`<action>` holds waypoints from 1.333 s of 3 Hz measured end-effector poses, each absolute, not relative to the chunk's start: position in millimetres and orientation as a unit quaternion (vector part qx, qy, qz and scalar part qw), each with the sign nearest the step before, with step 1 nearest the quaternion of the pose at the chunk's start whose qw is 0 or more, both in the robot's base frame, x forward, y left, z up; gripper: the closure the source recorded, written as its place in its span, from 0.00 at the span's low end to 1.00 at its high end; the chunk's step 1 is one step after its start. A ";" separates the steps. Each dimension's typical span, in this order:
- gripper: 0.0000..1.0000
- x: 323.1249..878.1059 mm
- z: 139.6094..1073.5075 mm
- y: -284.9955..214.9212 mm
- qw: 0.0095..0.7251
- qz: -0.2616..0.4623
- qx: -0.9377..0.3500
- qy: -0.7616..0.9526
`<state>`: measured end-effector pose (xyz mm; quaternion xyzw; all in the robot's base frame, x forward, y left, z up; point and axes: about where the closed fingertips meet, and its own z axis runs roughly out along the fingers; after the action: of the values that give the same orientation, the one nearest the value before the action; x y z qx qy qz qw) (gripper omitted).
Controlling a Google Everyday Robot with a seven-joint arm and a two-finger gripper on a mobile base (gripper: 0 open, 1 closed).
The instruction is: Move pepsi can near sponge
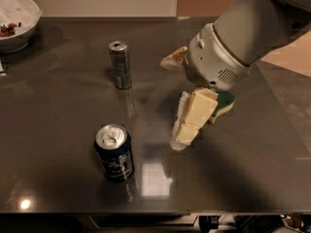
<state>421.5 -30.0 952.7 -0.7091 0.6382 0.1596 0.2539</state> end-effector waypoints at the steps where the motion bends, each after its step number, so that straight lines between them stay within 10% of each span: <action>1: 0.00 404.9 934.0 0.7 0.245 0.184 -0.732 0.609; 4: 0.00 378.1 908.8 61.1 0.240 0.239 -0.764 0.549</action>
Offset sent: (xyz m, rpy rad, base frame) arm -0.0366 0.0795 -0.0533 0.0538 0.0660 0.2090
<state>378.1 61.1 908.8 -0.7640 0.5490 0.2390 0.2405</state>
